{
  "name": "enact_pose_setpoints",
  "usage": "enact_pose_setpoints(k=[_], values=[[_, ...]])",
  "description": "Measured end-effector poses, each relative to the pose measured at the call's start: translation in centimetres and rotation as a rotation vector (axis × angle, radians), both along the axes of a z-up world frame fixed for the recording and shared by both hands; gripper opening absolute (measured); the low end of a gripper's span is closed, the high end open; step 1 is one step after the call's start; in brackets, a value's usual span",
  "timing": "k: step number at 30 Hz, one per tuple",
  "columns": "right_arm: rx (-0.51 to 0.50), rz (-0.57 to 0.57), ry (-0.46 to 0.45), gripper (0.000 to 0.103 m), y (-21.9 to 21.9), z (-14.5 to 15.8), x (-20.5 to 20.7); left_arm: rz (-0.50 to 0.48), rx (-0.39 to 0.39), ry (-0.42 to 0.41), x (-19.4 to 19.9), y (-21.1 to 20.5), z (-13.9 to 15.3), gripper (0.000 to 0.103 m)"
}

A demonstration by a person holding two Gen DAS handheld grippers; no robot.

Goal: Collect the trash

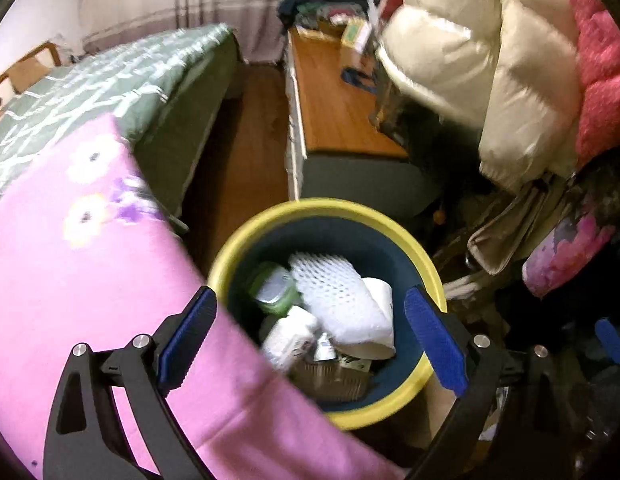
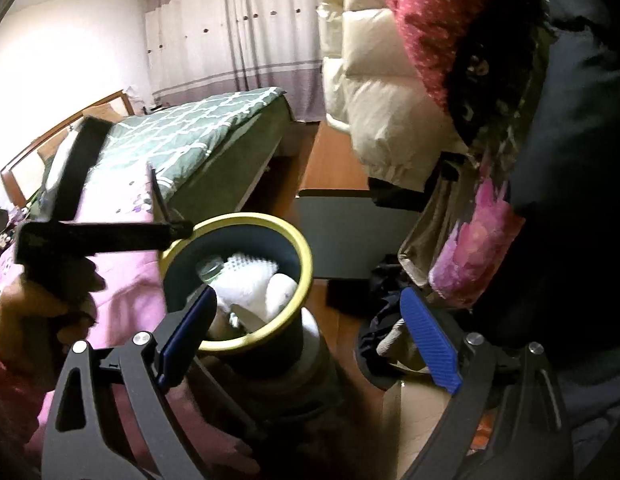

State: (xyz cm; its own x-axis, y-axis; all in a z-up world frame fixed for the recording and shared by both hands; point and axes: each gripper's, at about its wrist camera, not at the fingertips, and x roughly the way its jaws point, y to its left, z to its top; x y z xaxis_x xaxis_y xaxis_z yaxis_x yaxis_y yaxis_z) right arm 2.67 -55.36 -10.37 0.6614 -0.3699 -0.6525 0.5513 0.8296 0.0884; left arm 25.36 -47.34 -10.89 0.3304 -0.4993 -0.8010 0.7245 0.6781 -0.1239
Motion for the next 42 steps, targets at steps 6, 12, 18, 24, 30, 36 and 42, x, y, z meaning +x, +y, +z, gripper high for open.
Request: enact_pose_setpoints(k=[6, 12, 18, 24, 30, 36, 42], values=[[0.010, 0.071, -0.029, 0.089, 2.3, 0.5, 0.3, 0.113, -0.079, -0.178, -3.2, 10.1, 6.1, 0.098], [0.002, 0.163, -0.053, 0.089, 5.7, 1.4, 0.8, 0.307, -0.138, -0.310, -7.7, 22.7, 10.0, 0.098], [-0.032, 0.245, -0.071, 0.090, 9.5, 2.5, 0.8, 0.545, -0.128, -0.382, -12.2, 33.3, 11.0, 0.098], [-0.070, 0.281, -0.095, 0.090, 12.1, 3.8, -0.5, 0.665, -0.139, -0.386, -16.0, 39.5, 10.6, 0.098], [-0.113, 0.286, -0.135, 0.093, 13.6, 5.2, -2.3, 0.716, -0.160, -0.407, -18.8, 42.9, 10.2, 0.098], [-0.122, 0.285, -0.160, 0.093, 14.2, 6.1, -3.5, 0.713, -0.180, -0.421, -21.2, 43.4, 10.2, 0.098], [-0.123, 0.296, -0.170, 0.094, 14.8, 6.2, -3.5, 0.716, -0.185, -0.416, -22.3, 43.7, 10.3, 0.098]])
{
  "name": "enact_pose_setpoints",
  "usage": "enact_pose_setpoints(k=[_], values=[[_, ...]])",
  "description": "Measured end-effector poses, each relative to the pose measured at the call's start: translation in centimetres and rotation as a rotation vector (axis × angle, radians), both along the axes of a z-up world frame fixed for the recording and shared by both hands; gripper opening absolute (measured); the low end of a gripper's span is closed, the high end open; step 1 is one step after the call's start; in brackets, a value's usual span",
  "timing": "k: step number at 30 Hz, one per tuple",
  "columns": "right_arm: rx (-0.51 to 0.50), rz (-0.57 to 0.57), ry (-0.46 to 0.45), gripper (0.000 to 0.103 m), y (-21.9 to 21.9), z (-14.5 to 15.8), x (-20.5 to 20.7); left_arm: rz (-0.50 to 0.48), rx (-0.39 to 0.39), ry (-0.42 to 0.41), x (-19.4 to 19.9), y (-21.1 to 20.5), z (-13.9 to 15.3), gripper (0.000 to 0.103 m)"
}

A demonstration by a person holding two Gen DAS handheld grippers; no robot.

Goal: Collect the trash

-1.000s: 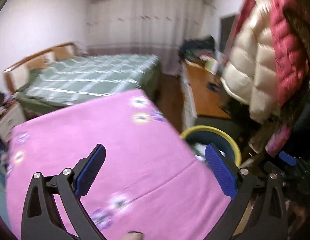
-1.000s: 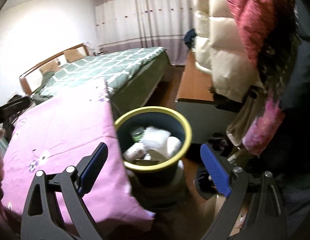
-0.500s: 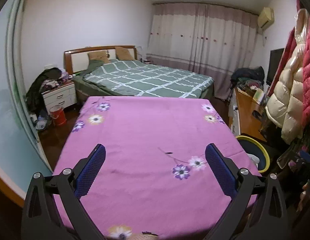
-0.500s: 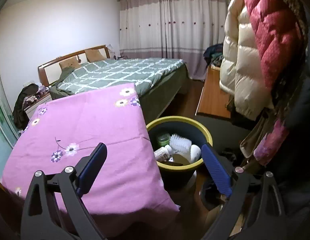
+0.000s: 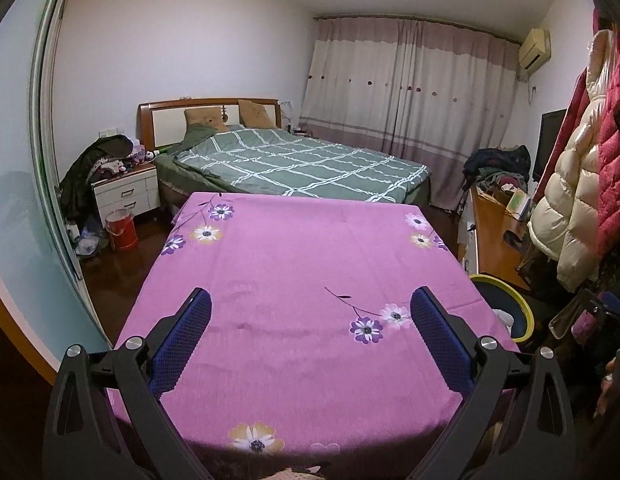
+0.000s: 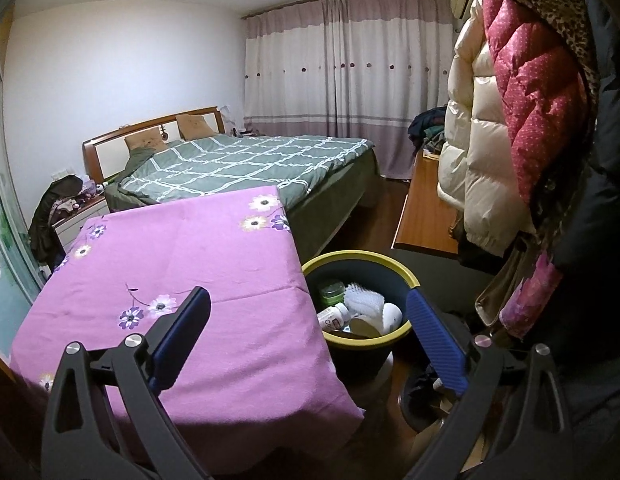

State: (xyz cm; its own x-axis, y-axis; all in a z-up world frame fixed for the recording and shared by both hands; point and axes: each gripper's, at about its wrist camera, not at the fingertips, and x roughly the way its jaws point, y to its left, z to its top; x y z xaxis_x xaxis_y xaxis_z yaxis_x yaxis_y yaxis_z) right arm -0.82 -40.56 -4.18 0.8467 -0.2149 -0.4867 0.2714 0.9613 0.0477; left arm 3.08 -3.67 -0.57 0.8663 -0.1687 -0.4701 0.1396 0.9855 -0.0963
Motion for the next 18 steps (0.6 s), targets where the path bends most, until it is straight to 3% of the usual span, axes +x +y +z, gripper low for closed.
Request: enact_pose_setpoints(k=[18], values=[[0.002, 0.015, 0.000, 0.094, 0.59, -0.01, 0.74, 0.017, 0.005, 0.001, 0.26, 0.20, 0.23, 0.098]])
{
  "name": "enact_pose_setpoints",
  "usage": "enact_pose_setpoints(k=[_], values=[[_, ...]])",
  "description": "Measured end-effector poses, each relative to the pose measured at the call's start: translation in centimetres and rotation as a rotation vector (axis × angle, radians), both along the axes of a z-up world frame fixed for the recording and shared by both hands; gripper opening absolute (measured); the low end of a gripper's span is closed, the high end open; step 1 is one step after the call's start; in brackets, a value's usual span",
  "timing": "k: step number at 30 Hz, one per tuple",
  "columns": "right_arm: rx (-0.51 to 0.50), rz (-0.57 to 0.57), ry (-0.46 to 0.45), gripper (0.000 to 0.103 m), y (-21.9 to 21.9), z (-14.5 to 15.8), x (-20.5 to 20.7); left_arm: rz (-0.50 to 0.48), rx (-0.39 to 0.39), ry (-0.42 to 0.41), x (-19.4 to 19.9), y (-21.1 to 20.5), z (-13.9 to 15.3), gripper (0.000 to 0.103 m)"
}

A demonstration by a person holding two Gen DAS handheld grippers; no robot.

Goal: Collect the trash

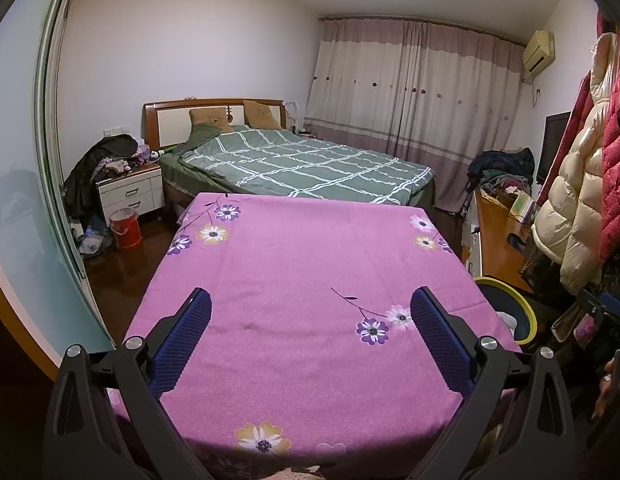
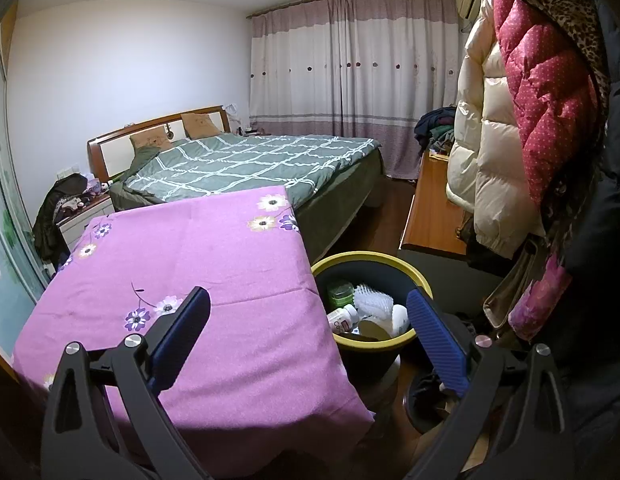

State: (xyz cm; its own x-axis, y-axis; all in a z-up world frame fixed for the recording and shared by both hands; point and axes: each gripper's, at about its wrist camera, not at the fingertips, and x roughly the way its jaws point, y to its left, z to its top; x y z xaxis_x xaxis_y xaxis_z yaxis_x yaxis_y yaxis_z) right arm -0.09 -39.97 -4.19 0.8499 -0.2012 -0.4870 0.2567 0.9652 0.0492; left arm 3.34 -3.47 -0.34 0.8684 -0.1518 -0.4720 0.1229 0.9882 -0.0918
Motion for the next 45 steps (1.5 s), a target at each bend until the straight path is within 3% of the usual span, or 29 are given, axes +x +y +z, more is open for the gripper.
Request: enact_pose_setpoints(k=[45], values=[[0.006, 0.015, 0.016, 0.095, 0.3, -0.2, 0.4, -0.024, -0.006, 0.024, 0.9, -0.9, -1.0, 0.098]])
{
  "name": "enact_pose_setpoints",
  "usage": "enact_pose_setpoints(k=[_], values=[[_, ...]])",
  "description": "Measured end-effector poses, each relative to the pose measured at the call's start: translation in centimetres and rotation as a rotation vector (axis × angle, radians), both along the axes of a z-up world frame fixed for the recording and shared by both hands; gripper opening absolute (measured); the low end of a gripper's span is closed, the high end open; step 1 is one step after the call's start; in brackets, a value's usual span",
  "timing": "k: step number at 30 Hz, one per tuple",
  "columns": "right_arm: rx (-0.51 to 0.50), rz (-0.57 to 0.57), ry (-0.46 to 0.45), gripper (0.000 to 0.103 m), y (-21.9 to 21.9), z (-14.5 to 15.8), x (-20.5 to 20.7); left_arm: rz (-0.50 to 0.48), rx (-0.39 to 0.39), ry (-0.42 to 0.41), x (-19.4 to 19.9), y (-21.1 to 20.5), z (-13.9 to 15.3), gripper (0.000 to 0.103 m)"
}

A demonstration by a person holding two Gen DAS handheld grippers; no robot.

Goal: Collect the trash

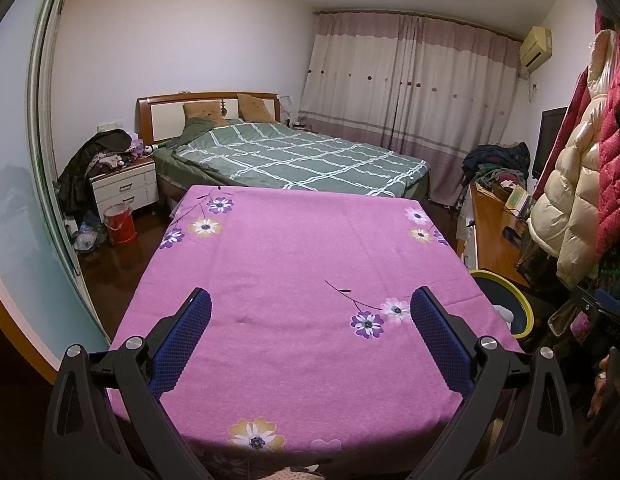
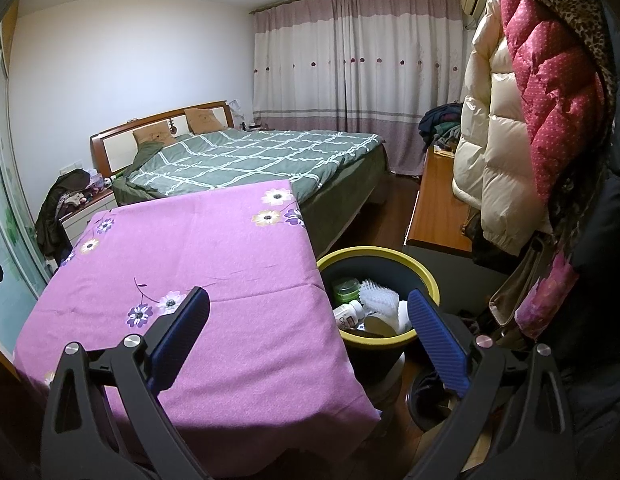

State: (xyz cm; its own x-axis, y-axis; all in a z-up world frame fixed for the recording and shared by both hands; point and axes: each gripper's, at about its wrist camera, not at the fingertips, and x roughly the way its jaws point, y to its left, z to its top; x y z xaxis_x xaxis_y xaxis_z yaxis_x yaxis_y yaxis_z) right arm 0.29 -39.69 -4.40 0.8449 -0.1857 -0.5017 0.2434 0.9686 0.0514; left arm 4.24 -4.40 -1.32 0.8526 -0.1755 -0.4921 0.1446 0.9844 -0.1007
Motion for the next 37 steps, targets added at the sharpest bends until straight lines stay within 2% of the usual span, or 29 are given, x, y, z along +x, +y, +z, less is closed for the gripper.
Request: enact_pose_setpoints(k=[22, 27, 30, 33, 37], values=[[0.000, 0.005, 0.012, 0.095, 0.3, -0.5, 0.3, -0.003, -0.003, 0.033, 0.7, -0.2, -0.9, 0.098], [0.002, 0.010, 0.017, 0.095, 0.4, -0.6, 0.4, 0.000, 0.011, -0.011, 0.5, -0.3, -0.8, 0.098], [0.006, 0.024, 0.024, 0.095, 0.5, -0.8, 0.9, -0.015, -0.009, 0.023, 1.1, -0.3, -1.0, 0.098], [0.008, 0.056, 0.031, 0.095, 0.6, -0.9, 2.0, -0.019, -0.047, 0.093, 3.1, 0.2, -1.8, 0.098], [0.033, 0.113, 0.048, 0.096, 0.9, -1.0, 5.4, 0.008, 0.011, 0.140, 7.4, 0.1, -3.4, 0.098]])
